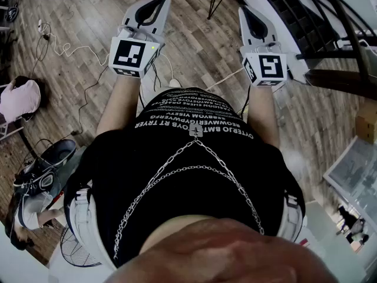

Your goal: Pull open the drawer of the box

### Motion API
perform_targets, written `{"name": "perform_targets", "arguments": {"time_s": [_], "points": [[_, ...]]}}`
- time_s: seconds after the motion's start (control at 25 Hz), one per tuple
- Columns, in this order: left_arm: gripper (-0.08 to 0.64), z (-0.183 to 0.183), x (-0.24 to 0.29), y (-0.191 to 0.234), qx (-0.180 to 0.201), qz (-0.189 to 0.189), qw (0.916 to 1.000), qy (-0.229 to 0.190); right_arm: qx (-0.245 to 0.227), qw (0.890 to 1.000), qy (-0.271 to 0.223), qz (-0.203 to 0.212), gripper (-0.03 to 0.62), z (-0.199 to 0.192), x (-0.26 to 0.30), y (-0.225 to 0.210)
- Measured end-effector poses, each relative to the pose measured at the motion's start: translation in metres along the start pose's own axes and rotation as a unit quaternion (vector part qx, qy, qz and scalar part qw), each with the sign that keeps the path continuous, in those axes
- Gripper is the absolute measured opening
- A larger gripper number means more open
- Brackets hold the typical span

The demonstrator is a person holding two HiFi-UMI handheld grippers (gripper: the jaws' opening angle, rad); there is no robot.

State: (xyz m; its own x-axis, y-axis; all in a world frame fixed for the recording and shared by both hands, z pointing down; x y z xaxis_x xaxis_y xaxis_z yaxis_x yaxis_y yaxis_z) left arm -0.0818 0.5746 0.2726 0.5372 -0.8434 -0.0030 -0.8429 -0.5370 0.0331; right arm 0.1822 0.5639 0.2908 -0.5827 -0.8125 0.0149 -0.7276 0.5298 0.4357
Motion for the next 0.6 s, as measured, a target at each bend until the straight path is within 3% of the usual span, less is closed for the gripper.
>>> {"name": "perform_targets", "arguments": {"time_s": [0.6], "points": [[0.005,-0.006,-0.011,0.048,0.007,0.018,0.9998,0.001,0.027,1.0,-0.004,-0.011,0.018,0.009,0.033,0.028]]}}
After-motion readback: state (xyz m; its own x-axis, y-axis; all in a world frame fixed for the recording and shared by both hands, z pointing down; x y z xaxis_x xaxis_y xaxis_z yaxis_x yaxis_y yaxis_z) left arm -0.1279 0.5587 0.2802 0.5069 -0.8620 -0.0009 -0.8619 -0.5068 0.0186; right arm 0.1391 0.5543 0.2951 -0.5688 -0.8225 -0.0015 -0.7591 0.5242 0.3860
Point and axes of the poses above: the fingertips, and each gripper's own axes: x forward along the fingers, y to its left, z out of its top, the point moved 9 cm from there along -x, backward along the fingers, and after that the axes turned 13 degrees about -x, right-handed, at the moved point
